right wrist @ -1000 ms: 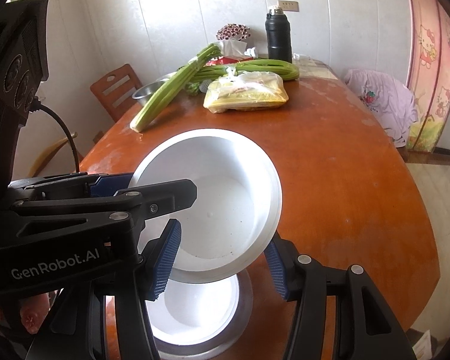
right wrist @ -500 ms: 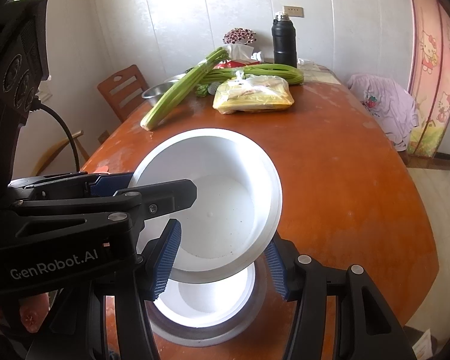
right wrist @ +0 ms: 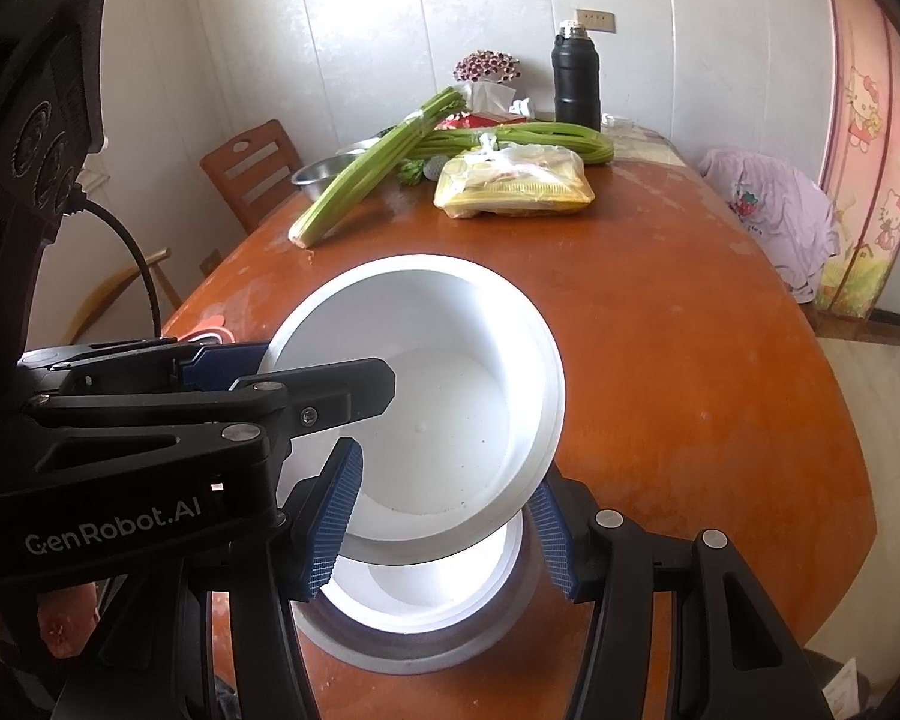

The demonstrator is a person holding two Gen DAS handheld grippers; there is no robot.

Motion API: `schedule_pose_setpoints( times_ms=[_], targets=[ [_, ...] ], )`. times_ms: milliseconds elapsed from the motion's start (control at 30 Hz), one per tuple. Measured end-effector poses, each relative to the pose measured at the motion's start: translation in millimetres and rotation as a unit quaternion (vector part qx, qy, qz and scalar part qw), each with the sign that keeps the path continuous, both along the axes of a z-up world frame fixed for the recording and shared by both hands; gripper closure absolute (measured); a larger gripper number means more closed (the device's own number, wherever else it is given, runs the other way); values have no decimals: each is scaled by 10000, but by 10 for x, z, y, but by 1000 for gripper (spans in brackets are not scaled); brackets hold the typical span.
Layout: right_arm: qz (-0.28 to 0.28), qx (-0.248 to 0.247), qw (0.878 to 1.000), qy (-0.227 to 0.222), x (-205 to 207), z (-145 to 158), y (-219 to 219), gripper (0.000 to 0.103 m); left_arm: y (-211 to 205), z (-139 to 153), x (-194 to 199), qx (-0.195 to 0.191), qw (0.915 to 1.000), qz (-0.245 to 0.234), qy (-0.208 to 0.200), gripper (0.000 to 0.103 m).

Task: Organize plates and bowls
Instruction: 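Lower the second white bowl into the first white bowl with the left tool, then settle the white bowl in the stack and open the left tool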

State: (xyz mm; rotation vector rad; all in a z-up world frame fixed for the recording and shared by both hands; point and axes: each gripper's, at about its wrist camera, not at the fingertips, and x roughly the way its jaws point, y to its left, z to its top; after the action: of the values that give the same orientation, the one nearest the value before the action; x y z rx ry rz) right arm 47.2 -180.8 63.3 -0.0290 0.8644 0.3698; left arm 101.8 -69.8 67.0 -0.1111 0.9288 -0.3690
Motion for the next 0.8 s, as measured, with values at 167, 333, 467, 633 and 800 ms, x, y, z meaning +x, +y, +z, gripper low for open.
schedule_pose_setpoints(
  times_ms=[167, 333, 467, 633, 800],
  targets=[
    [17, -33, 10000, 68, -15, -48, 13, 45, 2, -77, -35, -8, 10000, -10, 91, 63],
    [33, -71, 9998, 180, -41, -141, 23, 45, 7, -182, -61, -51, 9997, -25, 229, 63],
    [37, -95, 9996, 253, -60, -208, 26, 46, 12, -246, -81, -64, 9995, -25, 315, 63],
    [57, -80, 9994, 325, -70, -272, 17, 46, 5, -305, -103, -72, 9992, -21, 385, 63],
    [82, -87, 9992, 377, -73, -309, 33, 46, 2, -339, -110, -28, 9991, 16, 426, 63]
  ],
)
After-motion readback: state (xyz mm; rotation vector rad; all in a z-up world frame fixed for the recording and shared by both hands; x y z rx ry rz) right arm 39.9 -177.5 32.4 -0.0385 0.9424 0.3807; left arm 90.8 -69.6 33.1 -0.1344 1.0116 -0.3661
